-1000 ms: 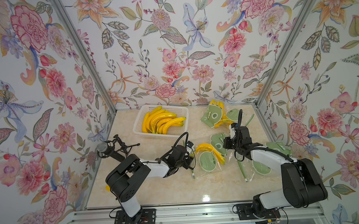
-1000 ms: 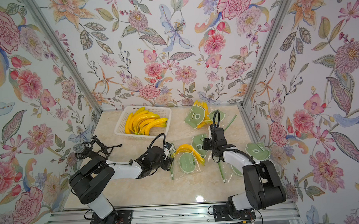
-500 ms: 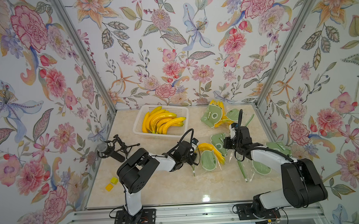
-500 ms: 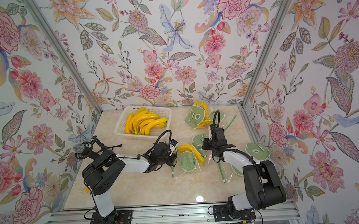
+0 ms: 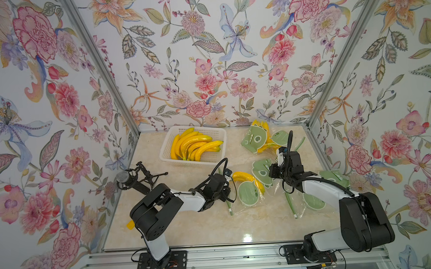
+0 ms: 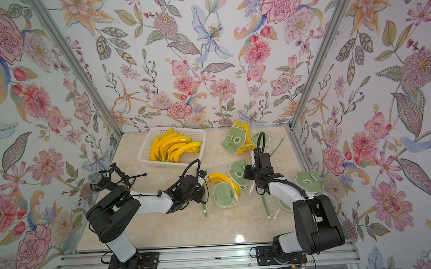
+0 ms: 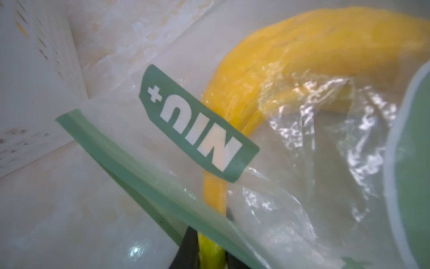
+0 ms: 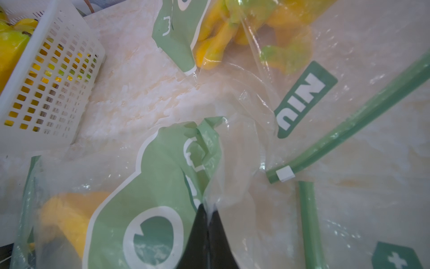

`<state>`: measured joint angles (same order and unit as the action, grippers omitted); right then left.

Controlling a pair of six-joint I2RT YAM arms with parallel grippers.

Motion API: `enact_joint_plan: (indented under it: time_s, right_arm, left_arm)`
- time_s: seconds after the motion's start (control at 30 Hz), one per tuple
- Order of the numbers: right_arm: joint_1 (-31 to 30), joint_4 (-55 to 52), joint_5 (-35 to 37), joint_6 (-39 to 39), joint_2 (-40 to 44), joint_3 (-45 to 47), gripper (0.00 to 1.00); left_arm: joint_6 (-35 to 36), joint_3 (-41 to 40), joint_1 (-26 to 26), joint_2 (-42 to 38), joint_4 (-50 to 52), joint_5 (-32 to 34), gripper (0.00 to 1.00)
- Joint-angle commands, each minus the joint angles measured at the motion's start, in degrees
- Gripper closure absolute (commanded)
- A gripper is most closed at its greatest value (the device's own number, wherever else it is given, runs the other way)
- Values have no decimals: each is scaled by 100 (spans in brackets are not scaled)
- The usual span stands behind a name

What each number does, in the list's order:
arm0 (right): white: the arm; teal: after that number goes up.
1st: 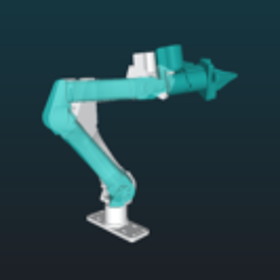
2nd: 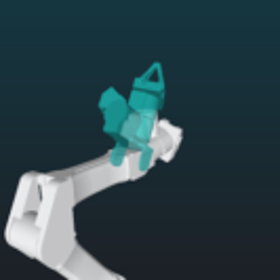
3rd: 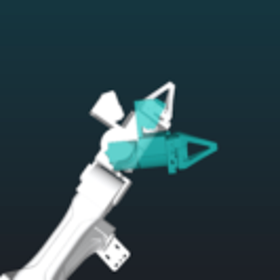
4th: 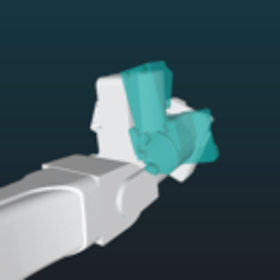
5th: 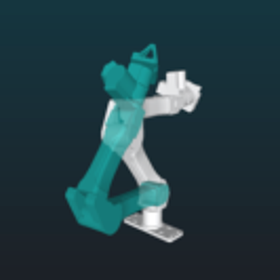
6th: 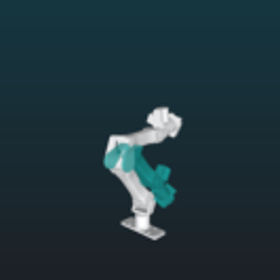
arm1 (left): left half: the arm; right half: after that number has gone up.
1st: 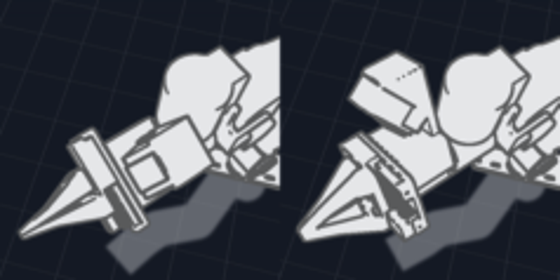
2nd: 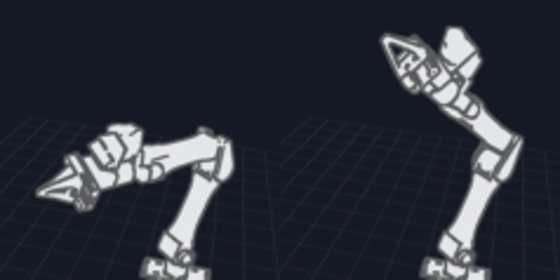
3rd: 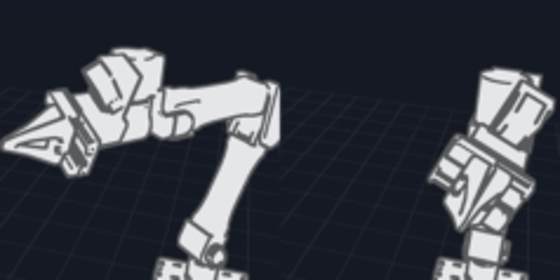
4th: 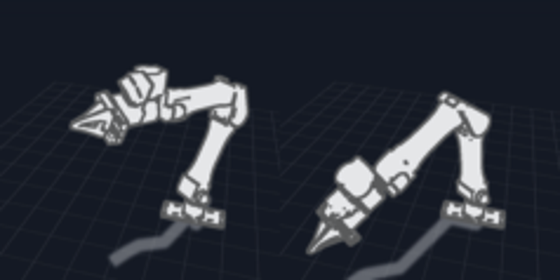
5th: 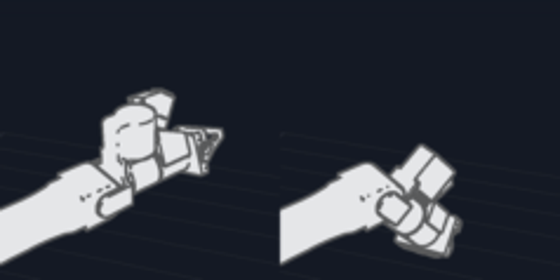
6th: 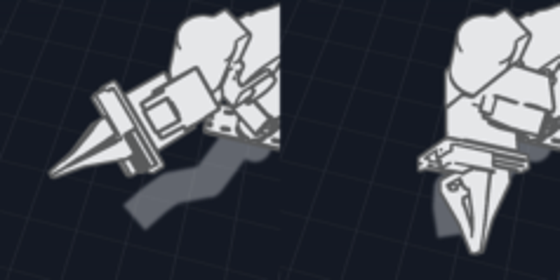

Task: Open the zip-top bag and take out the banana
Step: Pick up the banana from the zipper food storage bag.

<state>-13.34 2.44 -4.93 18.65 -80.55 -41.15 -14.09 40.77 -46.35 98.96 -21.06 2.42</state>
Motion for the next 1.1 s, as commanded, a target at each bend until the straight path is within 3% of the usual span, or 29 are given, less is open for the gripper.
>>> enact_joint_plan:
  time_s: [0.0, 0.37, 0.53, 0.73, 0.9, 1.07]
  right_arm:
    - [49, 96, 208, 21, 220, 96, 100]
    - [51, 100, 326, 66, 373, 141, 100]
    - [-164, 114, 247, 119, 409, 86, 100]
    - [-330, 115, 429, 132, 527, 75, 100]
    - [-64, 47, 414, 71, 576, 124, 100]
    - [21, 6, 413, 69, 580, 133, 100]
  left_arm:
    - [-298, -315, -144, -412, 211, 626, 92]
    - [-1243, -1279, -173, -1858, 774, 1261, 92]
    - [-1262, -1200, -186, -2082, 858, 1043, 91]
    - [-1284, -931, -173, -2197, 1373, 1443, 92]
    - [-1414, -1104, -123, -2991, 1954, 1914, 91]
    - [-1630, -1355, 355, -4074, 2575, 2090, 91]
